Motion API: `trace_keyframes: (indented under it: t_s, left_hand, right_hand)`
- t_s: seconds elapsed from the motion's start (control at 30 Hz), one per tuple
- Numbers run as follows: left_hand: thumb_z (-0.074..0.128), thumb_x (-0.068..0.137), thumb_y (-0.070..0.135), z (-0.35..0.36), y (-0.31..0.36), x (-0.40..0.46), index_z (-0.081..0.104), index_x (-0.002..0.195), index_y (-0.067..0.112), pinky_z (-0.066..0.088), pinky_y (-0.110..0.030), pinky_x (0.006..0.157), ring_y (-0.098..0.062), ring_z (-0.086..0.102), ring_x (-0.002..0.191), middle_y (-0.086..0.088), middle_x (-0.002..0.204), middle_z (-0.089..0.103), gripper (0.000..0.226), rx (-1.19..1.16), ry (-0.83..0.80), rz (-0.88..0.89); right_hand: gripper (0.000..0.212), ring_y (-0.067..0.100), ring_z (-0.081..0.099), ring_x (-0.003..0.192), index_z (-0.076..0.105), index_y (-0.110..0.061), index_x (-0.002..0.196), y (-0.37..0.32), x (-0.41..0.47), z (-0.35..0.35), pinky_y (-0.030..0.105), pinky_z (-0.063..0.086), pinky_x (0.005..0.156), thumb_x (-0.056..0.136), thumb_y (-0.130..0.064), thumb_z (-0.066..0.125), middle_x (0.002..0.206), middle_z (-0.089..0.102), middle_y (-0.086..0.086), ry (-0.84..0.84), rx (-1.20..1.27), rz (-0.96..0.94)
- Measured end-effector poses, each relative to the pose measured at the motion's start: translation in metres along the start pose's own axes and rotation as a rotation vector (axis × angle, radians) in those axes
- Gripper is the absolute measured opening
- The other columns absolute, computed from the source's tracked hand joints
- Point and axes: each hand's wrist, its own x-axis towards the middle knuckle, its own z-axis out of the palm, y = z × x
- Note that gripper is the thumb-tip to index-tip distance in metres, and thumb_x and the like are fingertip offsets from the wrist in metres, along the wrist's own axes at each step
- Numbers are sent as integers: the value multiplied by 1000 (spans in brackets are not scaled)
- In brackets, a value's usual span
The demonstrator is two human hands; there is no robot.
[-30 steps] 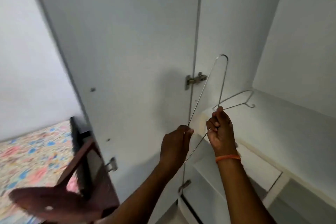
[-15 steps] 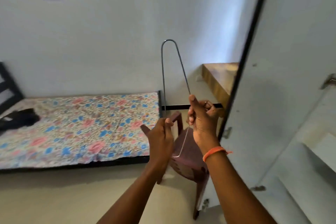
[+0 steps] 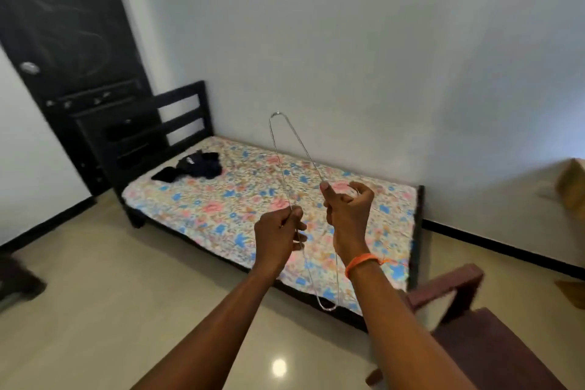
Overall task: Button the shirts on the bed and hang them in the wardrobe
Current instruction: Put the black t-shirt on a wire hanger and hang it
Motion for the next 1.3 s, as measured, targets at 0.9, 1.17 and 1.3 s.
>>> trace_keyframes:
  t_s: [0.9,1.17,1.3]
  left_hand:
    - [49,102,37,-253,-121,606,71,94,10,58,-28,61,-23,69,67,-13,89,71,36,69,112,-239]
    - [41,103,46,-333,-209,792,68,89,8,51,-28,55,-19,63,60,-9,82,69,49,21,236,-483]
    - [44,103,41,-389,-252,873,68,90,6,48,-27,54,-23,63,65,-10,83,68,45,21,329,-667]
  right_hand:
    - [23,3,33,73,73,-5,98,282,371,509,20,26,64,98,-24,60,112,37,17,-211,-742,-302]
    - [23,13,37,82,72,-2,89,396,488,641,20,30,75,96,-22,64,105,44,16,-349,-683,-187]
    - [30,28,52,76,69,-10,69,462,546,718,30,34,80,94,-26,64,69,55,9,-461,-672,-80]
